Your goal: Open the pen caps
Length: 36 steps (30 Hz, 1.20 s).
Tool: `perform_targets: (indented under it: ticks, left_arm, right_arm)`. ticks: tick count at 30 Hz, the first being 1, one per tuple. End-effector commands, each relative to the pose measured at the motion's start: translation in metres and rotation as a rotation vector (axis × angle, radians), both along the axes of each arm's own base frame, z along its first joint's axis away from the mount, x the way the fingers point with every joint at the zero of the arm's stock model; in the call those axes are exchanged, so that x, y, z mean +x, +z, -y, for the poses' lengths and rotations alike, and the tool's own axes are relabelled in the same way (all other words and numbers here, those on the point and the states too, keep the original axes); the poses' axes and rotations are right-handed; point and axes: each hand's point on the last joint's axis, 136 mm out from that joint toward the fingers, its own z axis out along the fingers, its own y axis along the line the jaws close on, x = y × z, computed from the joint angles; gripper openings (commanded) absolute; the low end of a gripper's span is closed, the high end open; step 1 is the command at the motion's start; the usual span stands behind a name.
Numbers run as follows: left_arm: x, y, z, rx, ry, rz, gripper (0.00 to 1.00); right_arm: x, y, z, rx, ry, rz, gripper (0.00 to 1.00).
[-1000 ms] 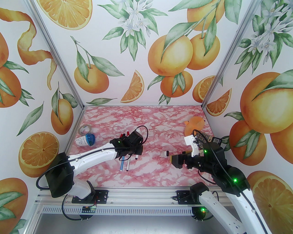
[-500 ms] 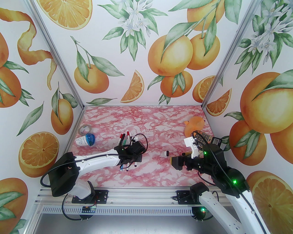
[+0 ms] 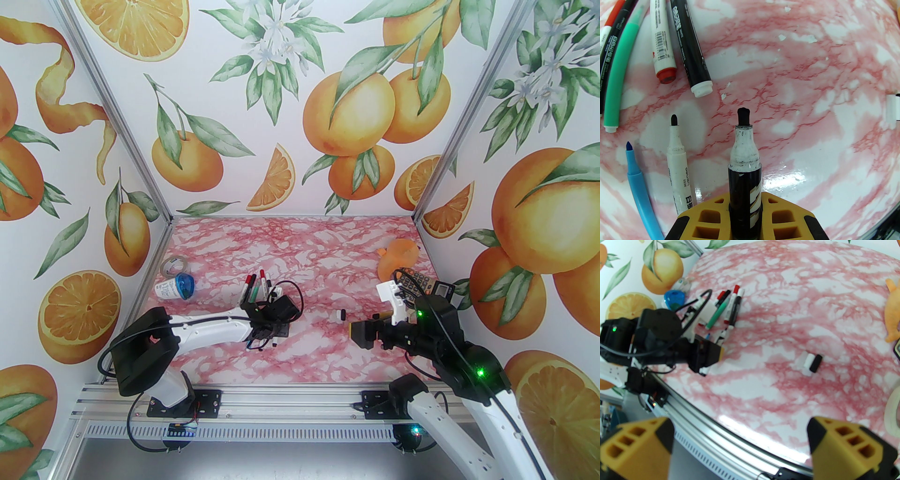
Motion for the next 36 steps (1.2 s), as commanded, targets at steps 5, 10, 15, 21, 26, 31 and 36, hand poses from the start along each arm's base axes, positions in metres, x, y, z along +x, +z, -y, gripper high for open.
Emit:
perform_targets:
  ticks: [5,10,15,21,26,31,36]
  left_arm:
    - [-0.001,-0.015,-0.005,0.026,0.013,-0.004,0.14]
    - [-0.003,-0.021,-0.009,0.044,0.016,-0.013,0.15]
    - [-0.004,-0.024,-0.012,0.059,0.021,-0.017,0.19]
    - [-0.005,-0.027,-0.013,0.063,0.024,-0.023,0.24]
    - [-0.006,-0.029,-0.013,0.069,0.021,-0.027,0.28]
    - [-0.004,-0.028,-0.011,0.066,0.017,-0.025,0.28]
    - [0.001,-0.010,-0.008,0.072,-0.001,0.006,0.29]
  right_arm:
    - [0.001,-0.005,-0.002,-0.005,0.009,-0.018,1.00]
    - [0.001,-0.006,-0.002,-0.007,0.007,-0.022,1.00]
    - [0.001,-0.005,-0.002,-0.006,0.006,-0.018,1.00]
    - [0.001,-0.006,-0.002,-0.006,0.010,-0.021,1.00]
    - [0.001,-0.007,-0.003,-0.008,0.012,-0.026,1.00]
    - [0.002,-0.007,-0.003,-0.010,0.011,-0.029,1.00]
    - [0.002,-0.008,-0.003,-0.009,0.013,-0.035,1.00]
